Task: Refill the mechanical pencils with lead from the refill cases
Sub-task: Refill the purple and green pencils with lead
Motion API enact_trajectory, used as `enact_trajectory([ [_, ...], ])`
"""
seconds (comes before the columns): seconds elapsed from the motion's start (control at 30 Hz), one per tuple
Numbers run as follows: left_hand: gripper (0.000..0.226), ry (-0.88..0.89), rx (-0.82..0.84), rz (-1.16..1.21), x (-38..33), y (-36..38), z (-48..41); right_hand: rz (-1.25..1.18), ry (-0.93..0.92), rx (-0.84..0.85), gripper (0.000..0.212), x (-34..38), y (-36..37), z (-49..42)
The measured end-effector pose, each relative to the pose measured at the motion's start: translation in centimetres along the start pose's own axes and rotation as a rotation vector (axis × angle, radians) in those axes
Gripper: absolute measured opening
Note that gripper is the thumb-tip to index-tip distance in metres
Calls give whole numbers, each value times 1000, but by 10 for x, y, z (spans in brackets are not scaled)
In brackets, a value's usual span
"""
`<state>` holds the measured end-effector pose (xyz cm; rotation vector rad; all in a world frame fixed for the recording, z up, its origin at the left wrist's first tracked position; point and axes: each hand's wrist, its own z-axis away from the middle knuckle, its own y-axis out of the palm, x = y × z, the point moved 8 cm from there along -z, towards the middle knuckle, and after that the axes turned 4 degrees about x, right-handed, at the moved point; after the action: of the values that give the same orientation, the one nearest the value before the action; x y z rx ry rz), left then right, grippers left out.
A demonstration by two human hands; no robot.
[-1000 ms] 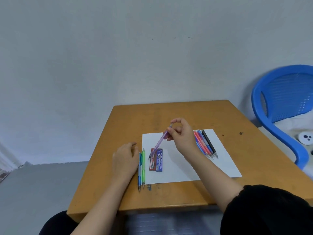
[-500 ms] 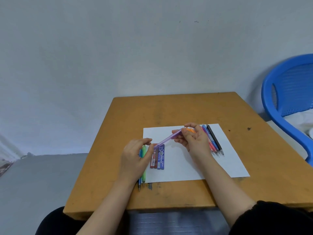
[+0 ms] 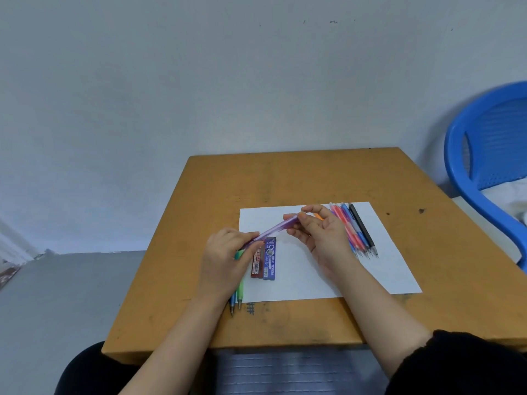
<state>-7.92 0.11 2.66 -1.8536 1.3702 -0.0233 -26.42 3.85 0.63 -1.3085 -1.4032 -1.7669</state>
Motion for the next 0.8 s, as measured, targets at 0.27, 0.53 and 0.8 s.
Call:
enact_trajectory([
  [0.27, 34, -38, -3, -27, 1, -2, 0, -113, 54, -11, 4, -2, 2, 2],
  [0.53, 30, -118, -63, 13, 5, -10, 0, 286, -119, -148, 5, 13, -18, 2],
  [0.8, 30, -145, -71, 15, 8, -11, 0, 1055, -214, 18, 8, 4, 6, 6],
])
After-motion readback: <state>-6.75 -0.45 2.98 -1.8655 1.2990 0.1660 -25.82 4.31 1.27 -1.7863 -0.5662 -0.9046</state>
